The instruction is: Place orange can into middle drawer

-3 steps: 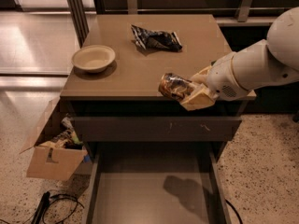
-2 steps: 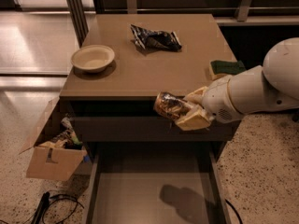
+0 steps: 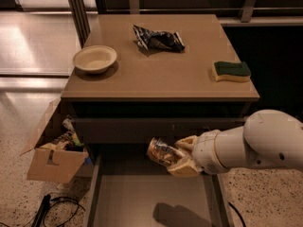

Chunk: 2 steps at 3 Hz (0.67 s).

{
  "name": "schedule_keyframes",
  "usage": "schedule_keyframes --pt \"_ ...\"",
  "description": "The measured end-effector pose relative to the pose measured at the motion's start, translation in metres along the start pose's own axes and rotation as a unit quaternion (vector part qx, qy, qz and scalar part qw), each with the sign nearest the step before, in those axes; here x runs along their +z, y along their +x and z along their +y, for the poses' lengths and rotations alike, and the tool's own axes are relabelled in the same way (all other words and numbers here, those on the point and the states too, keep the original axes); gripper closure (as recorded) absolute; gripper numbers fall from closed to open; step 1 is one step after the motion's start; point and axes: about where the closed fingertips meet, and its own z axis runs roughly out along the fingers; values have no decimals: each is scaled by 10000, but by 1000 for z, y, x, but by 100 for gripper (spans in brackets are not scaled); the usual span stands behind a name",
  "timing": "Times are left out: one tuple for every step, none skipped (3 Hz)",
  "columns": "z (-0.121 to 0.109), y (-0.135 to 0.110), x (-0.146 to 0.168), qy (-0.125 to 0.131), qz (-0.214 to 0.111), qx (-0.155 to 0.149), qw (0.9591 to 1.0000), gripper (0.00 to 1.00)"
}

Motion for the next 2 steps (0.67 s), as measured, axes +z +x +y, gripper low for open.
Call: schedule_keyframes --pt "12 34 45 -58 51 114 9999 100" --pt "7 65 86 -56 137 289 9995 100"
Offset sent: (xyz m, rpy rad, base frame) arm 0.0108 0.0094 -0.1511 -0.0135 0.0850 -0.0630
